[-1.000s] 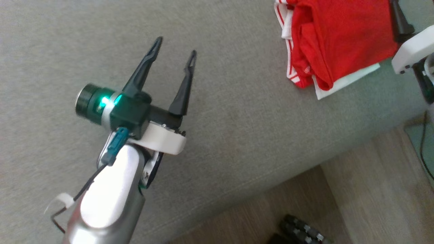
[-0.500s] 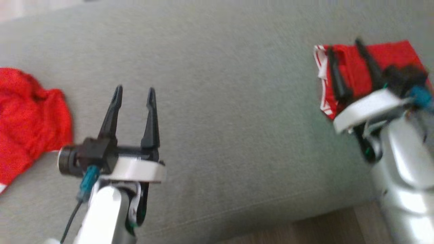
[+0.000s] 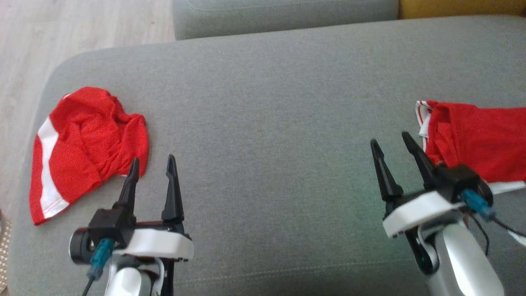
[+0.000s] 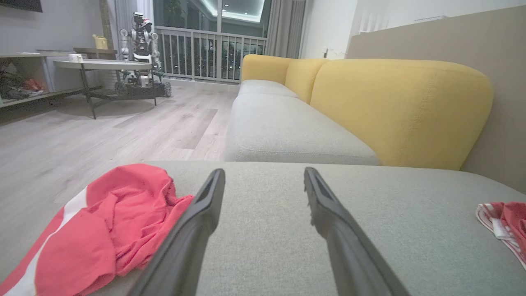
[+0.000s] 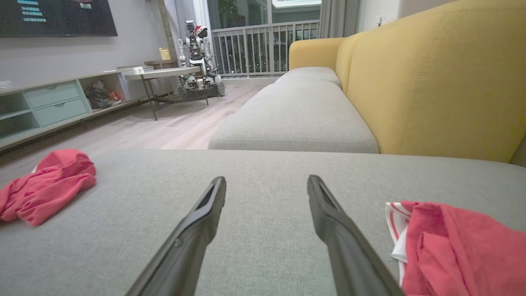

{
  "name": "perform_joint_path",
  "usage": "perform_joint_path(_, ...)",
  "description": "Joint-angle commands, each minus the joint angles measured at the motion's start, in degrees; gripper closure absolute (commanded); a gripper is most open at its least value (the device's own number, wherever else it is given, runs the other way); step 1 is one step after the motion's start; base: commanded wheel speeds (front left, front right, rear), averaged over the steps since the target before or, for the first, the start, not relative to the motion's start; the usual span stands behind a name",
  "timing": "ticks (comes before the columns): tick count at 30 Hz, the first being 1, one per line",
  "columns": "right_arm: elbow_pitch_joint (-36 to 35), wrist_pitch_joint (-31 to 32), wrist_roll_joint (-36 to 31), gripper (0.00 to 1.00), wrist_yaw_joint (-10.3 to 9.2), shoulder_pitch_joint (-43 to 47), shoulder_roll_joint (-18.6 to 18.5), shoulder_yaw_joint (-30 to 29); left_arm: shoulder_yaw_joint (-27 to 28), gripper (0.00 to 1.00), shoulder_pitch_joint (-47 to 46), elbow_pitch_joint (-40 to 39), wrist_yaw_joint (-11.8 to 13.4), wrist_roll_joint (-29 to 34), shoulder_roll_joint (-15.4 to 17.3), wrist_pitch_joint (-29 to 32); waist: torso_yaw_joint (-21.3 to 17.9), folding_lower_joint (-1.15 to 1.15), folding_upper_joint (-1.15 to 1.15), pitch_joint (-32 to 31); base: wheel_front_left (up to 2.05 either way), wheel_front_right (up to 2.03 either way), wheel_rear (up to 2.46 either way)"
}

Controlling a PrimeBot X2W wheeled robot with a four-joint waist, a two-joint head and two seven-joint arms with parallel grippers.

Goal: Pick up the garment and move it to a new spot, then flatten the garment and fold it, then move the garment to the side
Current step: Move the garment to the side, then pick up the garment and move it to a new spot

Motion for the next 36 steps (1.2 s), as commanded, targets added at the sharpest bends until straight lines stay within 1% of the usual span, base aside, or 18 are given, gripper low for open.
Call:
perform_joint_path(1, -2.5, -0.6, -0.1, 0.0, -0.02, 0.1, 0.6, 0.4, 2.2, 0.0, -1.2, -1.6, 0.2, -0.3, -0.1, -0.3, 0.7, 0.0, 0.0, -0.7, 0.0, 0.0, 0.0)
perform_joint_path(6, -3.7, -0.7, -1.5, 0.0, -0.02, 2.3, 0.8, 0.1, 2.5, 0.0, -0.3, -1.4, 1.3, -1.7, -0.1, -0.3, 1.2, 0.0, 0.0, -1.5, 0.0, 0.0, 0.0)
perform_joint_path(9, -3.8, -0.7, -1.0, 0.0, -0.02, 2.7, 0.8, 0.1, 2.7, 0.0, 0.2, -1.5, 1.6, -1.9, -0.1, -0.3, 1.3, 0.0, 0.0, -2.0, 0.0, 0.0, 0.0)
perform_joint_path(17, -3.4, -0.8, -0.4, 0.0, -0.02, 3.9, 0.9, -0.1, 2.7, 0.0, 0.7, -1.4, 1.3, -1.6, -0.1, -0.3, 1.5, 0.0, 0.0, -2.9, 0.0, 0.0, 0.0)
perform_joint_path(30, -2.6, -0.8, 0.4, 0.0, -0.02, 4.0, 0.9, 0.2, 2.6, 0.0, 0.6, -1.4, 1.1, -0.9, -0.1, -0.3, 1.2, 0.0, 0.0, -2.4, 0.0, 0.0, 0.0)
perform_joint_path(36, -2.8, -0.8, 0.6, 0.0, -0.02, 3.8, 0.9, 0.9, 2.3, 0.0, 0.2, -1.6, 1.0, -1.1, -0.1, -0.3, 2.5, 0.0, 0.0, -2.3, 0.0, 0.0, 0.0)
